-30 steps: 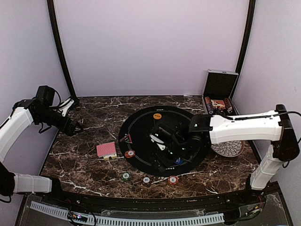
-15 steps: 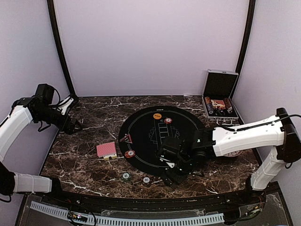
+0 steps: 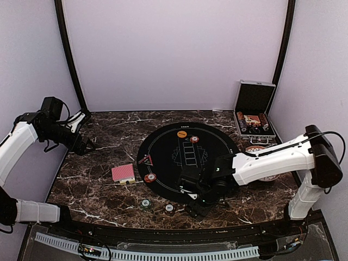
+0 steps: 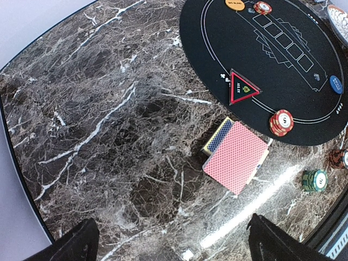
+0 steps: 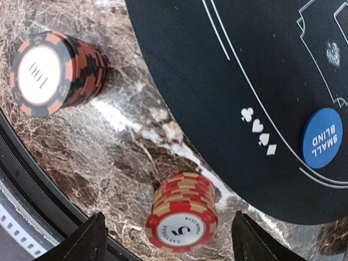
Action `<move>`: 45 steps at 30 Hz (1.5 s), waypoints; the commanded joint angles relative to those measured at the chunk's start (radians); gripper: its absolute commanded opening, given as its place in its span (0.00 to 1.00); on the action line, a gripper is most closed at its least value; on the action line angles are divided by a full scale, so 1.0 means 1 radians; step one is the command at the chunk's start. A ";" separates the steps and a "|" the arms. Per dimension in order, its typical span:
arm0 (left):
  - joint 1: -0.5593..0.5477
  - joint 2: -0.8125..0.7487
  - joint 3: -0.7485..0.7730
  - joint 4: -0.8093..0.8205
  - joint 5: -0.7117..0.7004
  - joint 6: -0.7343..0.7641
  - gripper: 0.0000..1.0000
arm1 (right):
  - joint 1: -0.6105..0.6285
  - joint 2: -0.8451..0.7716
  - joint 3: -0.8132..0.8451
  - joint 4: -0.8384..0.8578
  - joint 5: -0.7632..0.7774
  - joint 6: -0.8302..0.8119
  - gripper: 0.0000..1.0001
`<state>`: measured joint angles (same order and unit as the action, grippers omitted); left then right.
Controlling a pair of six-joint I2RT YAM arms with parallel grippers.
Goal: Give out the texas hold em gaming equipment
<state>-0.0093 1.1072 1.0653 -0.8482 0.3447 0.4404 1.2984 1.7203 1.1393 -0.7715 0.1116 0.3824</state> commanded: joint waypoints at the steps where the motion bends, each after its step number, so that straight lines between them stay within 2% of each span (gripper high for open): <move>1: -0.001 0.002 0.028 -0.028 0.011 -0.006 0.99 | 0.012 0.023 -0.010 0.050 0.007 -0.003 0.76; 14: -0.001 0.008 0.028 -0.020 0.008 -0.013 0.99 | 0.012 0.023 -0.019 0.060 0.013 0.001 0.55; 26: -0.001 0.016 0.028 -0.014 0.007 -0.020 0.99 | 0.010 0.010 -0.026 0.046 0.037 -0.008 0.53; 34: -0.001 0.016 0.030 -0.014 0.004 -0.019 0.99 | 0.010 -0.007 -0.010 0.027 0.042 -0.013 0.32; 45: -0.001 0.019 0.031 -0.015 0.007 -0.022 0.99 | -0.006 -0.029 0.091 -0.045 0.085 -0.027 0.19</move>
<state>-0.0093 1.1290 1.0653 -0.8474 0.3439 0.4290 1.2980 1.7386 1.1576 -0.7788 0.1570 0.3706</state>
